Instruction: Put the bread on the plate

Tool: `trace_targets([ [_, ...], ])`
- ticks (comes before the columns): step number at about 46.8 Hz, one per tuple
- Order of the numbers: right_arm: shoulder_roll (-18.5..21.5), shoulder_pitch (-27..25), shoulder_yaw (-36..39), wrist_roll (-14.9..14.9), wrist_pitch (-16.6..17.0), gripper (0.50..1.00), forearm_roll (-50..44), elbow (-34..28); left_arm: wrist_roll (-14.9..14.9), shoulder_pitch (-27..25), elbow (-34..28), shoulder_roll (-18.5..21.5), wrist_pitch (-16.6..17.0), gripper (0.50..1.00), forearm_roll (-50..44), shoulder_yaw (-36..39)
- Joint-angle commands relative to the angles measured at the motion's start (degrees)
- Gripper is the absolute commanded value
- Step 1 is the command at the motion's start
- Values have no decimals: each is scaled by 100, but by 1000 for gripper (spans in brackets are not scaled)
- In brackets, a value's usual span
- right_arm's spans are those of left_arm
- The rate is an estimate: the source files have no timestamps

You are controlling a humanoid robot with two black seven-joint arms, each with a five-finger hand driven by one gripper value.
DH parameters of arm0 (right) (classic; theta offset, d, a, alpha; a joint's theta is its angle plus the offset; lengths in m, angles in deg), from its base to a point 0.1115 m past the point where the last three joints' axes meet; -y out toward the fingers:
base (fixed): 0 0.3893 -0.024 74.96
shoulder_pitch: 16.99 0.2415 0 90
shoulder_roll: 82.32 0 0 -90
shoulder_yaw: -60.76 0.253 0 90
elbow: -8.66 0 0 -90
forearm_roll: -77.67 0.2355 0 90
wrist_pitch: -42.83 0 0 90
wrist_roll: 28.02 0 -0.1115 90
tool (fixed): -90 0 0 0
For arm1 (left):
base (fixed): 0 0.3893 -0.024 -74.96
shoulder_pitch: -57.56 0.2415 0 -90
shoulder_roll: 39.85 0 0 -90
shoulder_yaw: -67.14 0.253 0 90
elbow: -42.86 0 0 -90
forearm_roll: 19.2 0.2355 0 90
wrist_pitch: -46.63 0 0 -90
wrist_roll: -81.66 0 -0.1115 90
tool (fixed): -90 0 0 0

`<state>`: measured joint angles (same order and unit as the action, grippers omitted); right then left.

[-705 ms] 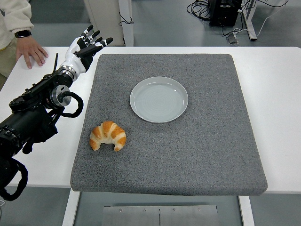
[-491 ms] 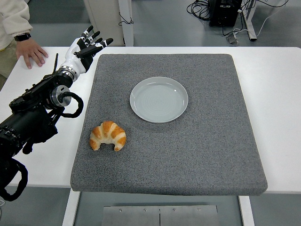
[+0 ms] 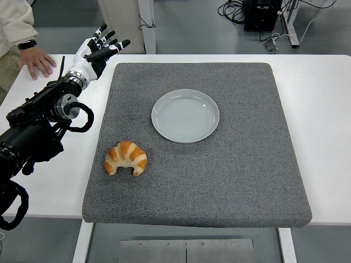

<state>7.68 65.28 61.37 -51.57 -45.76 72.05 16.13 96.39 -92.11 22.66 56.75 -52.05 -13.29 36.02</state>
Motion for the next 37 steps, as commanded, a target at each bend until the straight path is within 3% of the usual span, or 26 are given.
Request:
trace_targets([
  [1, 0, 0, 0, 0, 0, 1000, 0, 0, 13, -19, -37, 17, -11, 972, 16, 1],
  [6, 0, 0, 0, 0, 0, 1000, 0, 0, 4, -2, -413, 280, -20, 972, 34, 10],
  [16, 0, 0, 0, 0, 0, 1000, 0, 0, -5, 122, -1916, 1142, 156, 972, 42, 317],
  [23, 0, 0, 0, 0, 0, 1000, 0, 0, 4, 60, -2339, 1537, 183, 972, 437, 871],
  [37, 0, 0, 0, 0, 0, 1000, 0, 0, 48, 122, -3710, 2311, 279, 972, 1017, 950],
])
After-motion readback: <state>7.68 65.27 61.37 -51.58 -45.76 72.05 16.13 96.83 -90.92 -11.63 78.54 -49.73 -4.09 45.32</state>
